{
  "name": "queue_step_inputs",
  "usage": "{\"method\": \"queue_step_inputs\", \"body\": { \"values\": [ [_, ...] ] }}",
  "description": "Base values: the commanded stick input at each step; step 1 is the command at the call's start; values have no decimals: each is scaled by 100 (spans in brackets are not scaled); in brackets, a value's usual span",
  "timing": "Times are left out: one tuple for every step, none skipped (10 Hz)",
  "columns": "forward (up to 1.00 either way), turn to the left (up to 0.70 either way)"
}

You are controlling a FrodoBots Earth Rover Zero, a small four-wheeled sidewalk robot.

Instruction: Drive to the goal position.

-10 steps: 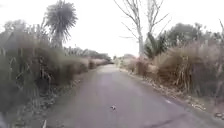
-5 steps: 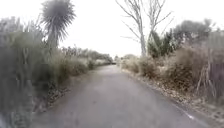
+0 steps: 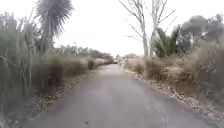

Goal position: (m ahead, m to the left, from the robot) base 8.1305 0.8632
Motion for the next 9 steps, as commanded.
{"method": "queue_step_inputs", "body": {
  "values": [
    [100,0],
    [100,0],
    [100,0],
    [100,0],
    [100,0],
    [100,0],
    [100,0],
    [100,0],
    [100,0]
  ]
}}
